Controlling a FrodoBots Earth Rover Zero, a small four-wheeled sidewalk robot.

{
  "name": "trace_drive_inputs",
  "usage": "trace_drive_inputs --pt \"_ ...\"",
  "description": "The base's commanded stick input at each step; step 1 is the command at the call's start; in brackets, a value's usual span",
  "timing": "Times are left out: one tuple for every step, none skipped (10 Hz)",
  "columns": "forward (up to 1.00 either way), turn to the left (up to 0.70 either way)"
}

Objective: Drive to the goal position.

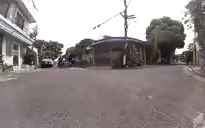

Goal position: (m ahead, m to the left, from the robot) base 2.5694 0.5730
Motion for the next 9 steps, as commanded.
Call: trace_drive_inputs --pt "0.7 0.0" --pt "0.7 0.0" --pt "0.7 0.0" --pt "0.7 0.0" --pt "0.7 0.0" --pt "0.7 0.0" --pt "0.7 0.0" --pt "0.7 0.0" --pt "0.7 0.0"
